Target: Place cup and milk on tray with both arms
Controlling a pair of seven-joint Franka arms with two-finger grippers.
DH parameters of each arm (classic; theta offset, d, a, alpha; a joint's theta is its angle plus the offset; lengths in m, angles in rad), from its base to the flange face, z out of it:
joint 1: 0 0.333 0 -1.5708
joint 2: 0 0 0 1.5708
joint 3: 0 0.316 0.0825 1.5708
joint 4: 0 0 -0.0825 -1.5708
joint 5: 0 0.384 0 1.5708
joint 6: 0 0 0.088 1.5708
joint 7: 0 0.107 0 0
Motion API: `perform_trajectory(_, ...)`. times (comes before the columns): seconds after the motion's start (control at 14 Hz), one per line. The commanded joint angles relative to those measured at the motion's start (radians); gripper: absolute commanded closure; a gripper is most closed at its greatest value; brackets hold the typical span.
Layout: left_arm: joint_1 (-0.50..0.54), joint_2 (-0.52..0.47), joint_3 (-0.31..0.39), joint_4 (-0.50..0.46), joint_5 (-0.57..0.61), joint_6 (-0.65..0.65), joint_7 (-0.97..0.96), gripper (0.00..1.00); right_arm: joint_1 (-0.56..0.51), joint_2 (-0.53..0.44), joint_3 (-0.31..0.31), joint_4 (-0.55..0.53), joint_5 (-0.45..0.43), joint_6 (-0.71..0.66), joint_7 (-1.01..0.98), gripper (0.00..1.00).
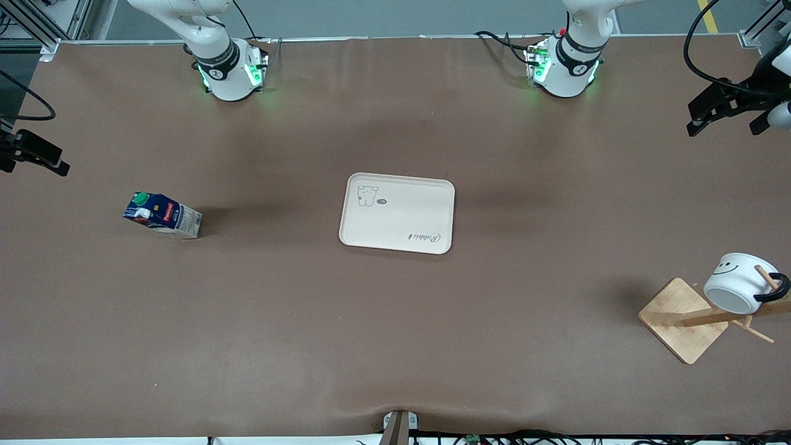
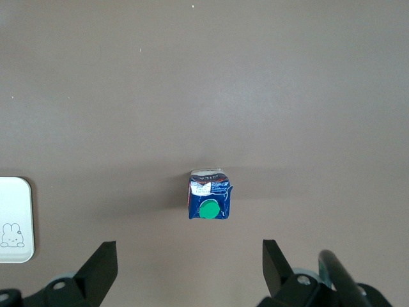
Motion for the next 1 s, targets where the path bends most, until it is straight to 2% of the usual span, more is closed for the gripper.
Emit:
perform_trajectory(0.0,0.01,0.013,-0.01,0.03,0.014,-0.024,-0.003,0.0,-0.002,-0.017,0.001,-0.012,-0.013,0.005,-0.008,0.0)
perform_trajectory(0.36,0.019,0.075,0.001,0.108,0.018,-0.025,0.0,0.0,-0.002,-0.016,0.001,-0.012,-0.013,0.005,-0.008,0.0)
perform_trajectory(0.71,0.114,0.073,0.012,0.092,0.003,0.014,-0.006,0.0,-0.004,-0.016,-0.001,-0.011,-0.011,0.005,-0.008,0.0)
perform_trajectory(0.93,0.186,0.044,0.01,0.011,0.0,0.117,-0.02,0.0,-0.006,-0.016,-0.001,-0.012,-0.011,0.006,-0.008,0.0)
